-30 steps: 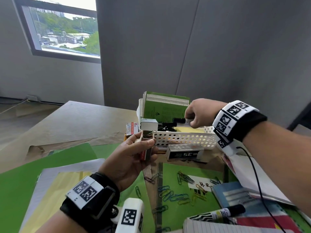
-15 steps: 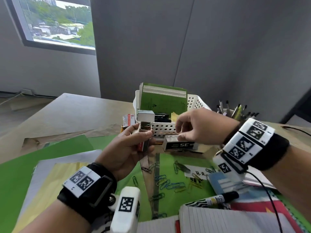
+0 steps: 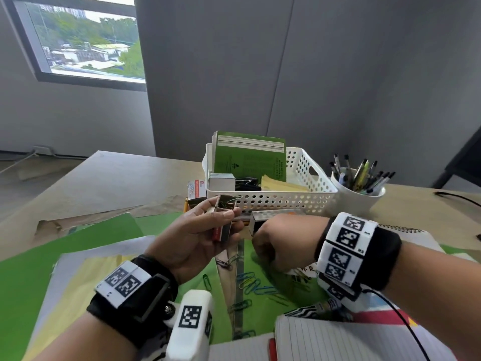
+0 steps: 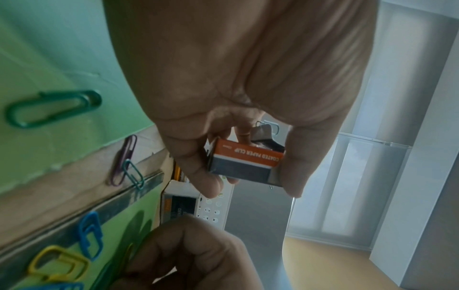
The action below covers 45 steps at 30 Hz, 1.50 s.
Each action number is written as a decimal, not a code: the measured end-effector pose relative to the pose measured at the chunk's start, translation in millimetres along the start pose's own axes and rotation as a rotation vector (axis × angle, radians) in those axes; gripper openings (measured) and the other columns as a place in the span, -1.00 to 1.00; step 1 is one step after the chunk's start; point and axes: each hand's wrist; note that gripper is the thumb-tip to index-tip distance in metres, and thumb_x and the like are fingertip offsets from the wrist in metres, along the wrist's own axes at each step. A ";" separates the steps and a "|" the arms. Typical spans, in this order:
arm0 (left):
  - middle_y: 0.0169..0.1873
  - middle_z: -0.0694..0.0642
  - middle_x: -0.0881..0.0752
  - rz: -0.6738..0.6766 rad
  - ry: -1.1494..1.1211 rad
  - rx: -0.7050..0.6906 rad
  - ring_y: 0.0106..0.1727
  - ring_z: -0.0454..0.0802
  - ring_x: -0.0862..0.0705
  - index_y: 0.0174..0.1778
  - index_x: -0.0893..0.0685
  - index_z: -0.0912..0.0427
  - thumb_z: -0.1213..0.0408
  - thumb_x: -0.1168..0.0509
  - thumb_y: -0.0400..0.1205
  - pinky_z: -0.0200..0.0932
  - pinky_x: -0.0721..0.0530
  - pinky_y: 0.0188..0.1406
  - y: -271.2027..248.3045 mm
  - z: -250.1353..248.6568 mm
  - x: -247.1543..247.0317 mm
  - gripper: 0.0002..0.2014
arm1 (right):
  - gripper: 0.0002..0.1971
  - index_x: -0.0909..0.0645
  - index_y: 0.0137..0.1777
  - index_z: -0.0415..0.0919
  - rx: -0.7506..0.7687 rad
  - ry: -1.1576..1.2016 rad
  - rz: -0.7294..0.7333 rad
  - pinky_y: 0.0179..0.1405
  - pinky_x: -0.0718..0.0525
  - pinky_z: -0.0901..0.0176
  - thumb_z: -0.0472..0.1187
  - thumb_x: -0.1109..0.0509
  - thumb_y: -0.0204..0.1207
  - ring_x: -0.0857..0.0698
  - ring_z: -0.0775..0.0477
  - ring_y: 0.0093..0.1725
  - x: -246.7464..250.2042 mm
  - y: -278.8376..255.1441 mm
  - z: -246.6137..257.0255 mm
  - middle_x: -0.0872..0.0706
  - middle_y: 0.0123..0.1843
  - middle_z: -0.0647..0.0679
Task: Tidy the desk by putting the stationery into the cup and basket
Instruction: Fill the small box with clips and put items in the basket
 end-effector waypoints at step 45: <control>0.20 0.33 -0.65 0.143 0.055 0.058 0.12 0.18 -0.71 0.59 -0.40 0.40 0.61 -0.37 0.42 0.22 -0.58 0.26 -4.4 1.9 -8.2 -0.26 | -0.76 -0.81 0.07 0.16 0.039 0.776 -0.470 0.20 -0.69 0.24 -0.23 -0.46 0.57 -0.64 0.11 0.17 12.4 -10.8 18.4 -0.57 0.23 0.11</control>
Point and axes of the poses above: each hand's wrist, its own y-axis towards the middle knuckle, its own x-axis out of the back of the hand, z = x × y
